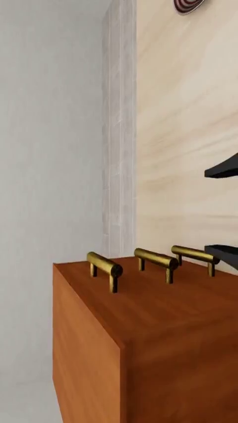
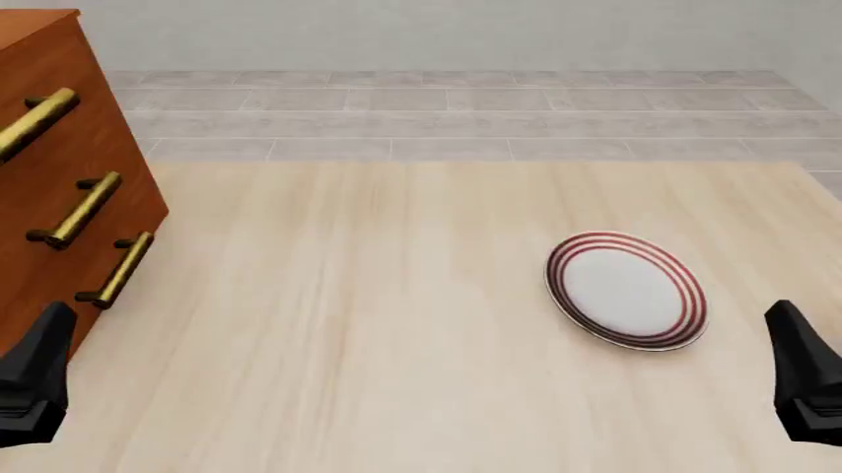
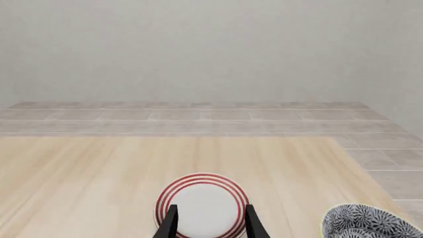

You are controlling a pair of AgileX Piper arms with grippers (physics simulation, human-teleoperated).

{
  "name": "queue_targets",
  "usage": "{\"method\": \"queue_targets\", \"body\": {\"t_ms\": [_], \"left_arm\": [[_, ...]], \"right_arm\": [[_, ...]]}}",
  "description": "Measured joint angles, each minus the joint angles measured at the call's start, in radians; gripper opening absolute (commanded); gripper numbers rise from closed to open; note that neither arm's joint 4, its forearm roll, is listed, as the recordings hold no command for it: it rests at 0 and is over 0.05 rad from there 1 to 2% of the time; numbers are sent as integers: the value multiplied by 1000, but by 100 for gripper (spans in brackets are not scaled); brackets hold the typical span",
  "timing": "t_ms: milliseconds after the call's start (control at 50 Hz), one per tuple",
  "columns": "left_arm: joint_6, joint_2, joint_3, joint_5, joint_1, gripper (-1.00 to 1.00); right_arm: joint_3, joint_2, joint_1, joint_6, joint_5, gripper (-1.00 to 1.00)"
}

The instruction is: Put the bowl on top of the cabinet.

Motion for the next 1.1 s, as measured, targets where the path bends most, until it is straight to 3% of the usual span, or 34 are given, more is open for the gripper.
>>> {"method": "queue_targets", "body": {"t_ms": [240,480,780,1100], "left_arm": [[5,-2,-2,1,-1,100],[3,-3,-5,6,0,100],[2,-2,-4,5,-1,100],[2,3,-1,-2,-1,100]], "right_arm": [[-11,40,-9,-1,-11,100],[-155,185,-16,-3,49,100],[-354,329,7,-100,221,100],[-575,460,-32,-254,456,100]]}}
